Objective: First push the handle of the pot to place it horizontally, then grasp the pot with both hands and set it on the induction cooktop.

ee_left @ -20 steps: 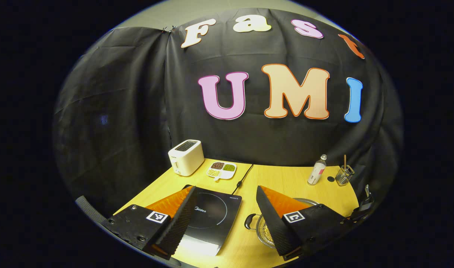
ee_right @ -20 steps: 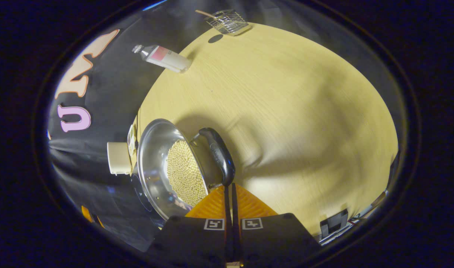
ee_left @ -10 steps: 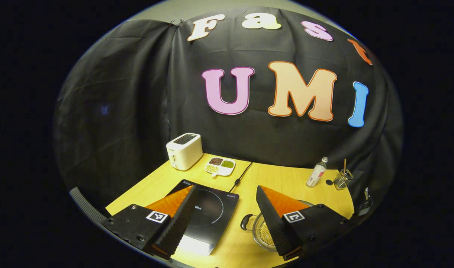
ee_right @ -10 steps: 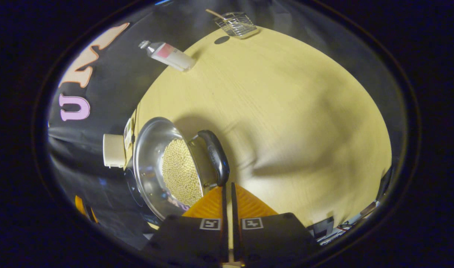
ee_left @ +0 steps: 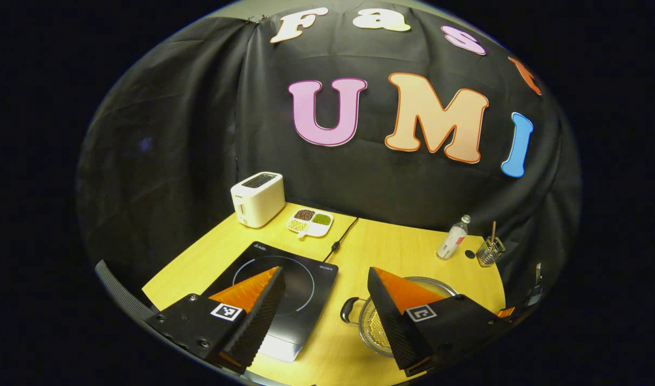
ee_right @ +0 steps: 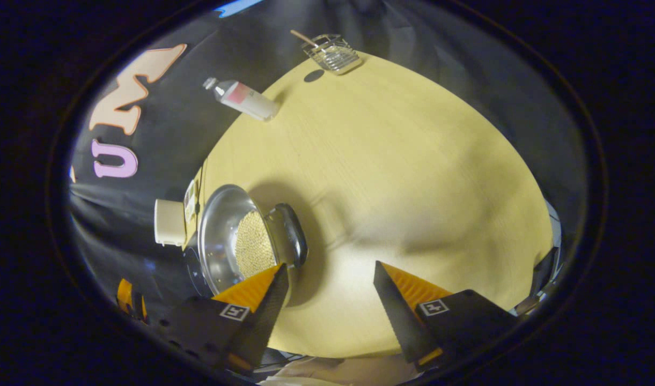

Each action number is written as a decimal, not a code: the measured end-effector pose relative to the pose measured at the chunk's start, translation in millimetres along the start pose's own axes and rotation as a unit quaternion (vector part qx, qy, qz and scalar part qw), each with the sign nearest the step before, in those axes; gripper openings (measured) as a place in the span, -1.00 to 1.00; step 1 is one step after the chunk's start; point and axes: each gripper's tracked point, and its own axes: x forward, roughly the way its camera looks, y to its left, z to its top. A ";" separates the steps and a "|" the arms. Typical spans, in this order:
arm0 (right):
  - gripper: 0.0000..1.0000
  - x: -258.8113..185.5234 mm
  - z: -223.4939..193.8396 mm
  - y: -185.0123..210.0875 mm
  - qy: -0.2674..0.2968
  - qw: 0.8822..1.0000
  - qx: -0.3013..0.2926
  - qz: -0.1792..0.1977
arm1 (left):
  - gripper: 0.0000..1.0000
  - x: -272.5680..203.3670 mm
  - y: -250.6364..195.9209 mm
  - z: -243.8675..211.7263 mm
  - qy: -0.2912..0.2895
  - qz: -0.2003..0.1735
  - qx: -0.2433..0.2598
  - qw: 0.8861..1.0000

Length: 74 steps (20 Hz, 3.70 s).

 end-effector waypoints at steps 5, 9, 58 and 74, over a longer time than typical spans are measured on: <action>1.00 -18.5 23.4 14.0 -0.019 0.999 0.017 0.031 | 0.87 17.3 -14.0 -32.0 0.061 -0.037 -0.016 0.997; 0.86 -17.6 40.2 21.2 -0.033 0.999 -0.036 0.018 | 0.88 37.9 -18.4 -69.1 0.133 -0.069 -0.012 0.989; -0.09 66.8 15.7 43.6 0.099 0.983 -0.153 0.026 | 0.17 117.0 -65.3 -198.9 0.413 -0.145 0.072 0.896; -0.07 -26.2 -37.7 17.9 0.040 0.993 -0.114 0.013 | 0.17 39.4 -73.1 -183.6 0.422 -0.221 0.109 0.872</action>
